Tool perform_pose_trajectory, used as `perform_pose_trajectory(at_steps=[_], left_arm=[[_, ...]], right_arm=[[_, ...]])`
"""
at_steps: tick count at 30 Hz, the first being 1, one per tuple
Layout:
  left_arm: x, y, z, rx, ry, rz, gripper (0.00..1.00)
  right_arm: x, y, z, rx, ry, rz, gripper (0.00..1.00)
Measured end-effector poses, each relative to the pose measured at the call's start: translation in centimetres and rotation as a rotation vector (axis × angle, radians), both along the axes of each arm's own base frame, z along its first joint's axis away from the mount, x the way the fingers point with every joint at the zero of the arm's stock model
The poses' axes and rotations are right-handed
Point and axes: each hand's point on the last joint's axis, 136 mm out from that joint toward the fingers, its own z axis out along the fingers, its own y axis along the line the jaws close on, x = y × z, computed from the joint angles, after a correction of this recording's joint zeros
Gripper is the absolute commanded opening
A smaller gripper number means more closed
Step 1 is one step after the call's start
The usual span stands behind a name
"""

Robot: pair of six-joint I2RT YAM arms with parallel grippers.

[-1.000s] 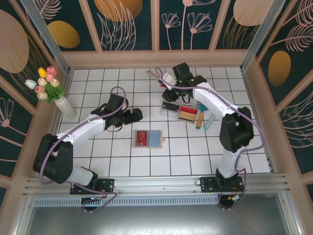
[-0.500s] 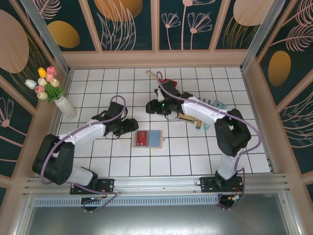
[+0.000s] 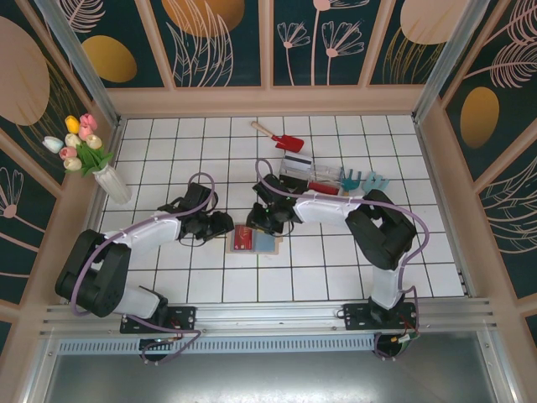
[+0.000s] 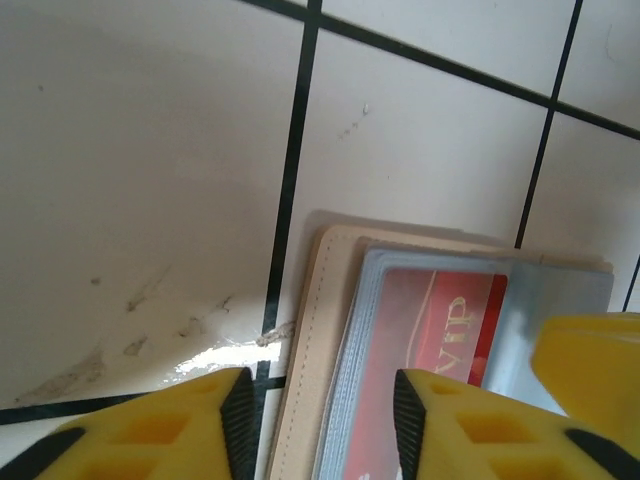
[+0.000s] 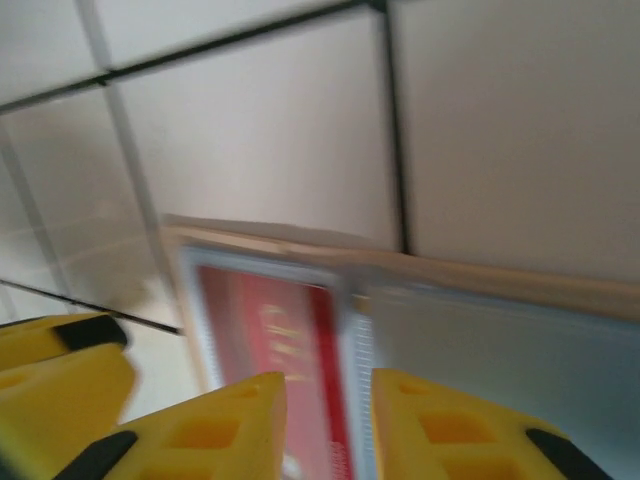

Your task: Take the credit cards out of the card holder

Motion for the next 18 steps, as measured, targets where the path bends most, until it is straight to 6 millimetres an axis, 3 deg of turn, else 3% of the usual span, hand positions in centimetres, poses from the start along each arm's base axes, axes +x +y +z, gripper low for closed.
perform_pose_trajectory(at_steps=[3,7,18], left_arm=[[-0.3,-0.3,0.0,-0.026,0.012,0.002,0.31],[-0.2,-0.9,0.2,-0.064,0.012,-0.001,0.23],[-0.3,-1.3,-0.7,-0.084,0.033,-0.005,0.19]], right_arm=[[-0.7,-0.8,-1.1,-0.024,0.030,-0.018,0.21],[-0.9,-0.5,-1.1,0.003,0.036,-0.017,0.19],[-0.8,0.8,-0.2,0.072,0.028,0.014,0.21]])
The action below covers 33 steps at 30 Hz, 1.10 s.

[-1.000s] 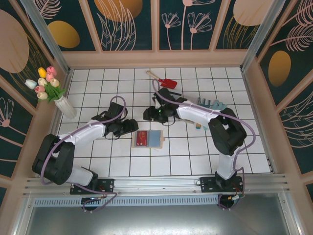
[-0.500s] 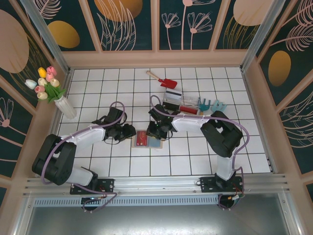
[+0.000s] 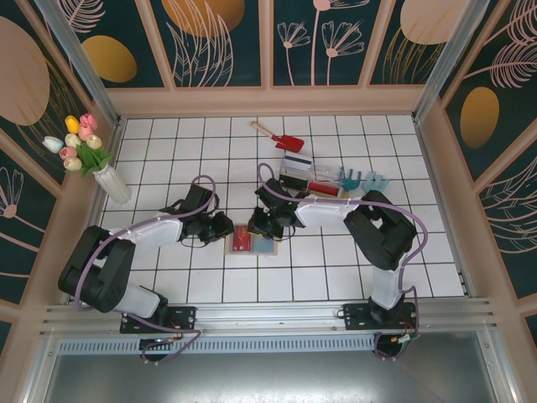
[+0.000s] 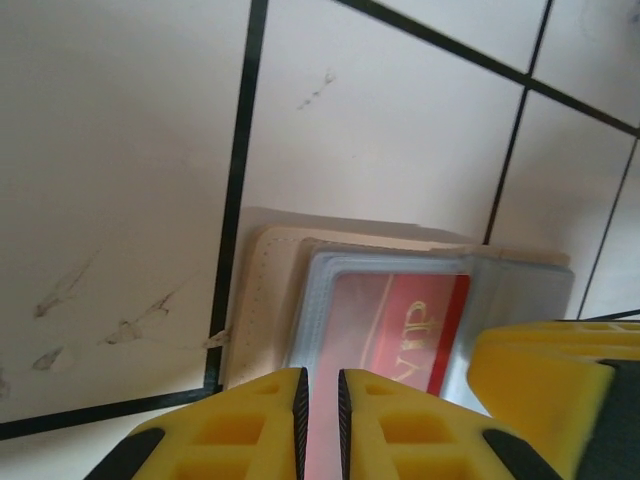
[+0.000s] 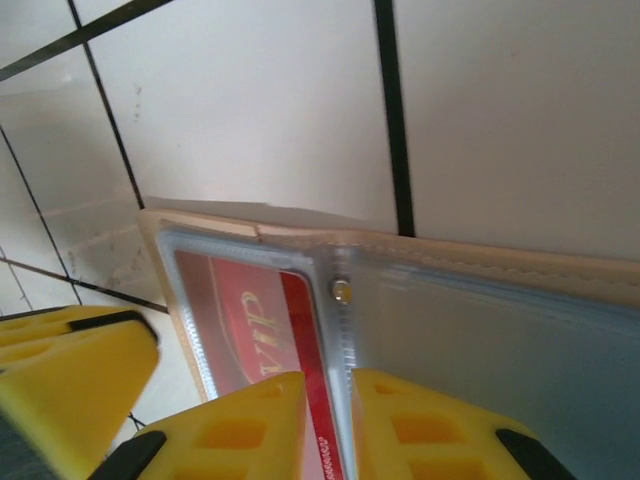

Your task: Take the credit cards out of the card holder

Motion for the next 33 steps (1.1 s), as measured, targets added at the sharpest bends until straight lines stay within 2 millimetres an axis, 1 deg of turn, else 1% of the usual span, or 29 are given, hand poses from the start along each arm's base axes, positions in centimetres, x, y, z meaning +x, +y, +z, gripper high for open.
perform_pose_trajectory(at_steps=[6,12,18,25,33], left_arm=[[-0.6,0.3,-1.3,0.015,0.037,-0.001,0.19],[-0.6,0.2,-1.4,0.012,0.039,-0.004,0.18],[-0.6,0.0,-1.4,0.003,0.038,-0.008,0.18],[-0.6,0.0,-1.3,-0.002,0.041,-0.007,0.18],[-0.6,0.0,-1.3,-0.001,0.040,-0.007,0.16]], right_arm=[[-0.2,0.3,0.1,0.008,-0.013,0.028,0.21],[-0.7,0.5,0.1,0.011,-0.006,0.053,0.19],[-1.1,0.5,-0.6,-0.005,0.008,0.077,0.19],[-1.2,0.7,-0.6,-0.013,0.009,0.094,0.21],[-1.4,0.7,-0.6,-0.032,0.020,0.101,0.22]])
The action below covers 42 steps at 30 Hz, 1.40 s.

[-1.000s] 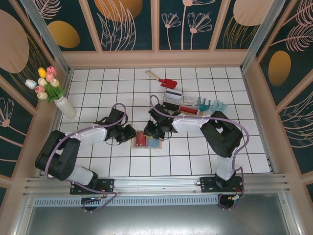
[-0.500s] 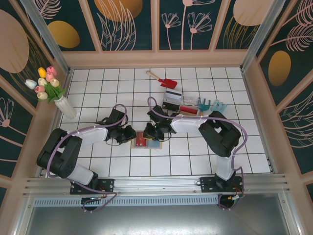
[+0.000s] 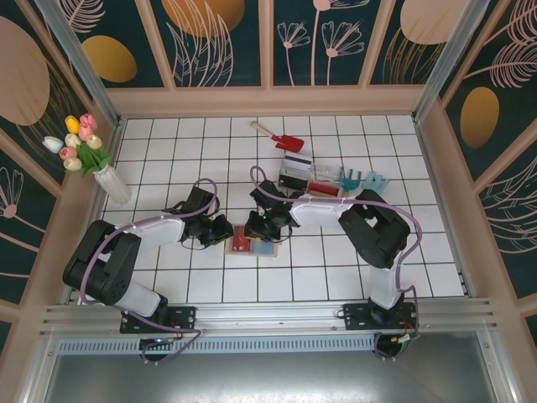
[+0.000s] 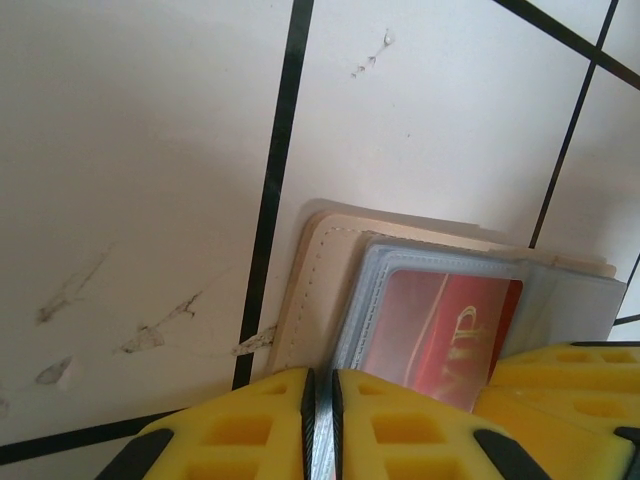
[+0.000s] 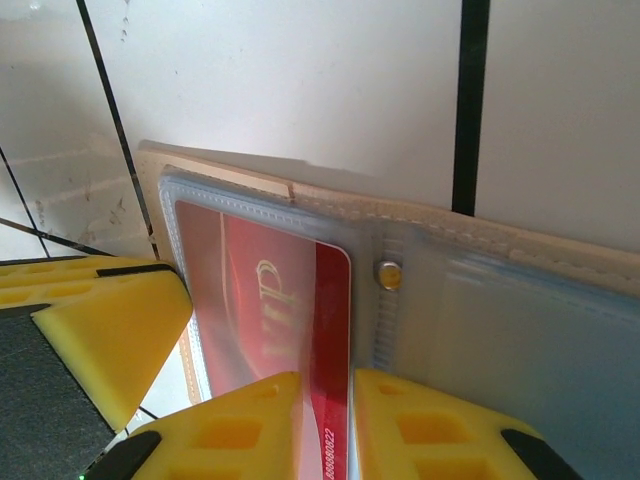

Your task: Take the credit cards out of the card holder

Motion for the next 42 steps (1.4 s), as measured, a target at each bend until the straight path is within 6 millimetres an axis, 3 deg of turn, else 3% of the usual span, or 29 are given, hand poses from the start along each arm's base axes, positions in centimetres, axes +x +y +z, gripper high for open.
perform_pose_trajectory(at_steps=[12,21,34,42], left_arm=[[0.1,0.1,0.2,0.006,-0.004,-0.001,0.18],[3.0,-0.7,4.1,-0.009,-0.124,0.002,0.16],[0.9,-1.6,0.6,-0.065,-0.009,-0.038,0.17],[0.9,-1.9,0.5,-0.087,-0.010,-0.048,0.17]], right_arm=[[-0.1,-0.1,-0.3,-0.023,0.008,0.006,0.09],[-0.1,-0.2,-0.3,-0.026,-0.001,0.018,0.04],[-0.1,-0.1,0.7,-0.010,-0.014,0.021,0.02],[-0.6,-0.9,0.4,-0.019,-0.003,0.021,0.07]])
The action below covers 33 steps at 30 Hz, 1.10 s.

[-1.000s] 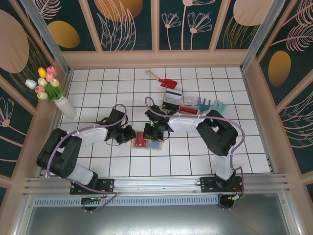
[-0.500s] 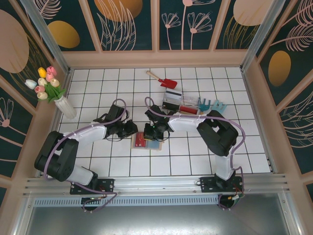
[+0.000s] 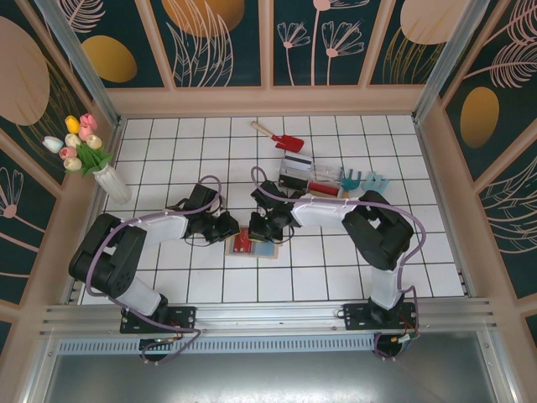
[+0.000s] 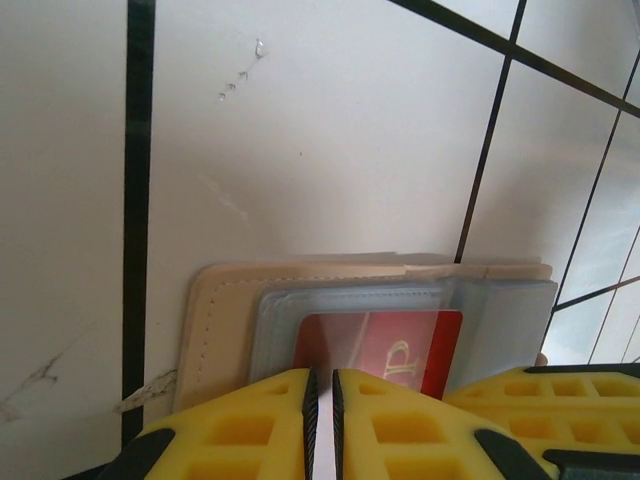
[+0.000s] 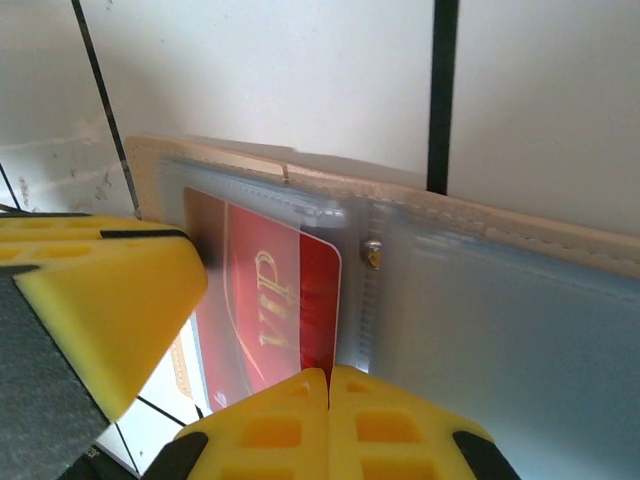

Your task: Take the credit cards out of the card holder

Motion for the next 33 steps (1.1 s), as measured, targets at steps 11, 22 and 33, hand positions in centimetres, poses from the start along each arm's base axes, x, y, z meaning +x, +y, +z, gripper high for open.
perform_pose_trajectory(at_steps=[11,22,33], left_arm=[[-0.12,0.02,-0.16,-0.002,0.001,-0.001,0.16],[-0.17,0.04,-0.34,-0.005,-0.004,-0.001,0.16],[-0.13,0.11,0.00,-0.011,-0.020,0.009,0.26]], right_arm=[[-0.49,0.05,-0.11,0.026,0.026,0.006,0.23],[-0.81,0.26,-0.64,0.033,0.055,0.018,0.24],[-0.44,0.10,-0.70,0.044,0.068,-0.004,0.08]])
